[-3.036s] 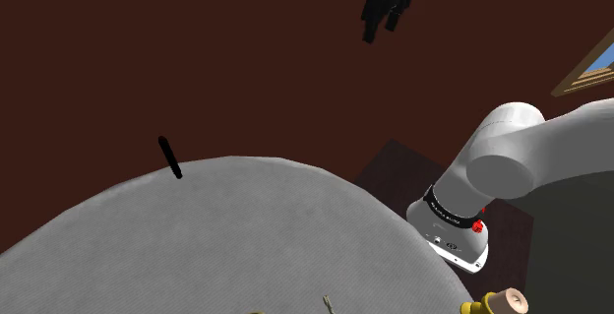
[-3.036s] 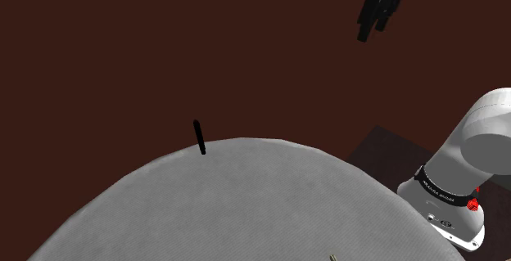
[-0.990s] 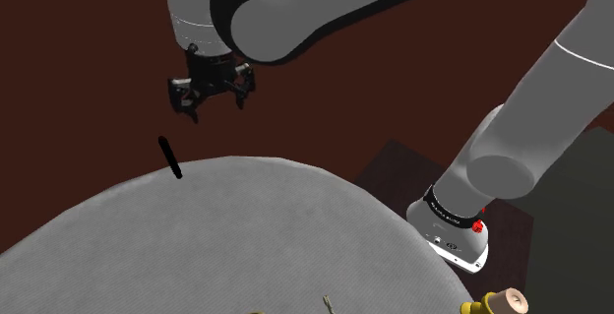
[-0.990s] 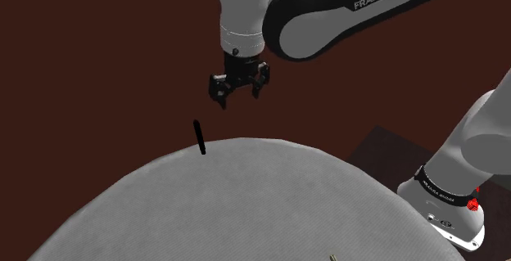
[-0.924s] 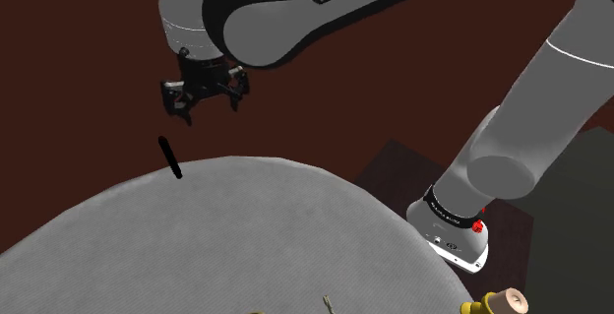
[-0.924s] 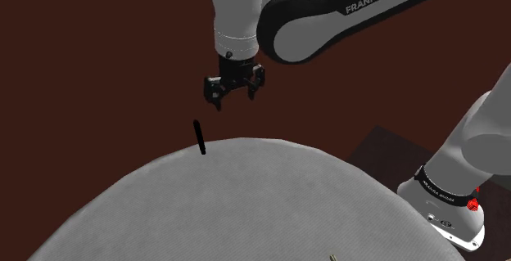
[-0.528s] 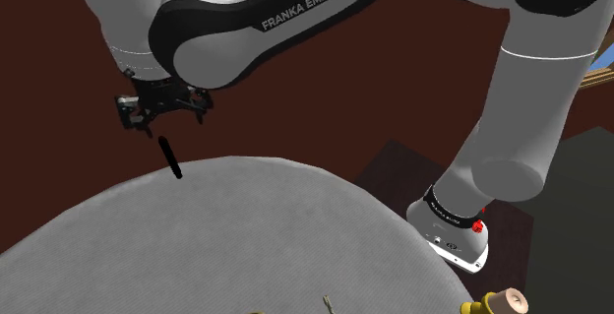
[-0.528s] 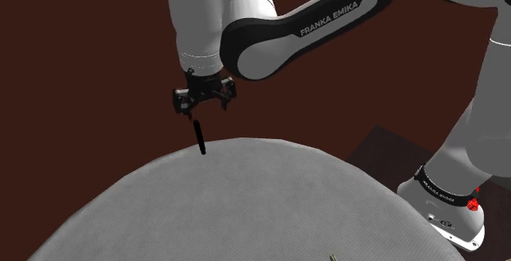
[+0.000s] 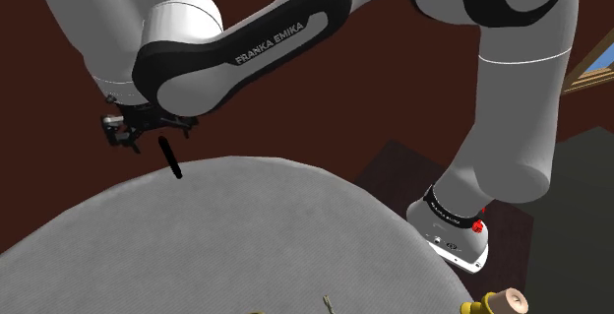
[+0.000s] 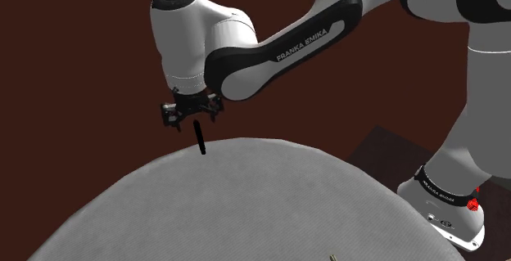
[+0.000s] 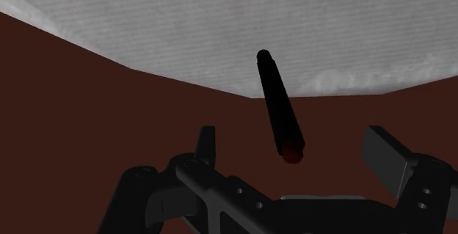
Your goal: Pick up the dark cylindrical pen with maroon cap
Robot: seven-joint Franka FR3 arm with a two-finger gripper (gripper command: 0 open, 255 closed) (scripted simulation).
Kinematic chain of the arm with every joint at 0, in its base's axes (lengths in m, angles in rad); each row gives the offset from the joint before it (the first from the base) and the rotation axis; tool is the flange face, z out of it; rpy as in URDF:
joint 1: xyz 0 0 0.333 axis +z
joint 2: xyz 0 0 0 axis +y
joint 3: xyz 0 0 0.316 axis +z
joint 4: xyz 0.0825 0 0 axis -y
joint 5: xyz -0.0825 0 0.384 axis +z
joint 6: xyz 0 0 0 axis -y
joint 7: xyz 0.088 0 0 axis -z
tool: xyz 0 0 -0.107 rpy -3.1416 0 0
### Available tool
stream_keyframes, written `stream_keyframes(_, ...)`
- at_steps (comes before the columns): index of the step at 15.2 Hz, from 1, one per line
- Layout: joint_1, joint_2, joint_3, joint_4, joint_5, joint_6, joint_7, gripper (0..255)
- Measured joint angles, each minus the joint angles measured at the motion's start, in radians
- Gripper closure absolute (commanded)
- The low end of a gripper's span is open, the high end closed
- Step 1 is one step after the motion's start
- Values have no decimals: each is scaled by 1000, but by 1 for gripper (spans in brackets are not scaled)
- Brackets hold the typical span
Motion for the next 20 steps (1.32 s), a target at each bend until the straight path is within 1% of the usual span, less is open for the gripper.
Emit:
stream_keyframes(2, 2, 7, -4, -12, -8, 18, 9, 0)
stream_keyframes(3, 1, 8, -5, -18, -10, 23, 11, 255)
stream_keyframes(13, 0, 8, -6, -23, -11, 29, 13, 255)
stream_keyframes(20, -5, -22, 9, 16, 18, -32, -14, 255)
